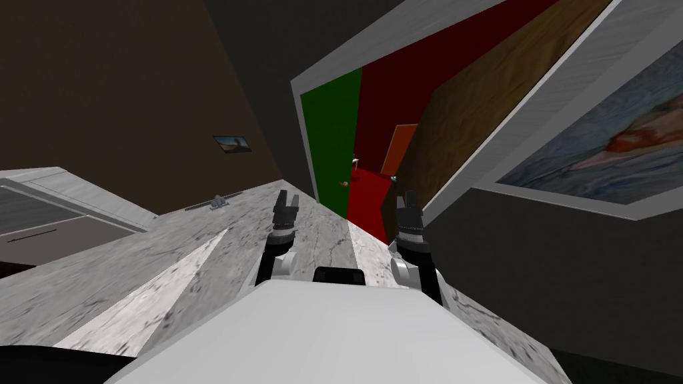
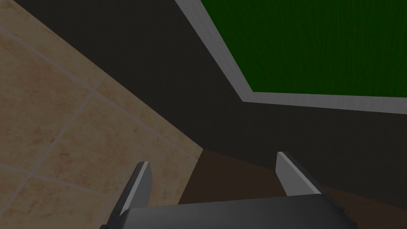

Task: Push the door open

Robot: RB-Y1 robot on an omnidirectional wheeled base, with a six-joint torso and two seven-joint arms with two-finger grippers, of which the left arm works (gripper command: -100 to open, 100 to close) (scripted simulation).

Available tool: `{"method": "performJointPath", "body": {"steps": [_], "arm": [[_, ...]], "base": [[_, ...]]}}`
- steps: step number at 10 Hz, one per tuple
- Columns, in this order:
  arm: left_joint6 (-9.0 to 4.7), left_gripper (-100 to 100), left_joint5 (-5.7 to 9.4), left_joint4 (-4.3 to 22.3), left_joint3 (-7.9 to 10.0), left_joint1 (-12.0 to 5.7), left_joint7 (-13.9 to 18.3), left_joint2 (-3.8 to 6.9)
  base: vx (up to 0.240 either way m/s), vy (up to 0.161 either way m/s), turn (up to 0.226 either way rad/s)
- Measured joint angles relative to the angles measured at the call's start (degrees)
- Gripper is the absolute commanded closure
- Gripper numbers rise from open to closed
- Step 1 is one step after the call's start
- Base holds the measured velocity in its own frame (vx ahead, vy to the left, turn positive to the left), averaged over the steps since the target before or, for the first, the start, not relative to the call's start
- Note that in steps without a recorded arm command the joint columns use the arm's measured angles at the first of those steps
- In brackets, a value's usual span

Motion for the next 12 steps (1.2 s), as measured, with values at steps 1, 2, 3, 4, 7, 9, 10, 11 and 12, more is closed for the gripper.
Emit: {"method": "performJointPath", "body": {"steps": [1,2,3,4,7,9,10,11,12], "arm": [[0.02,-100,-0.08,1.3,-0.19,-0.73,0.1,0.16],[-0.35,-100,-0.02,2.5,-0.29,-0.94,0.4,0.53],[-0.67,-100,-0.10,3.6,-0.61,-1.22,0.5,0.70],[-0.61,-100,-0.17,4.9,-0.82,-2.04,0.7,0.88],[-1.16,-100,-0.56,9.0,-1.96,-3.46,1.0,1.14],[-1.29,-100,-0.71,11.5,-2.51,-4.61,1.3,1.47],[-1.42,-100,-0.86,13.0,-2.90,-5.23,1.4,1.49],[-1.63,-100,-0.93,14.7,-3.17,-5.94,1.5,1.59],[-2.13,-100,-0.97,16.6,-3.40,-6.57,1.7,1.75]], "base": [[0.096,0.021,-0.014],[0.093,0.031,-0.013],[0.092,0.019,-0.015],[0.097,0.010,-0.013],[0.107,0.017,-0.016],[0.096,0.026,-0.017],[0.094,0.016,-0.019],[0.089,0.021,-0.016],[0.096,0.022,-0.018]]}}
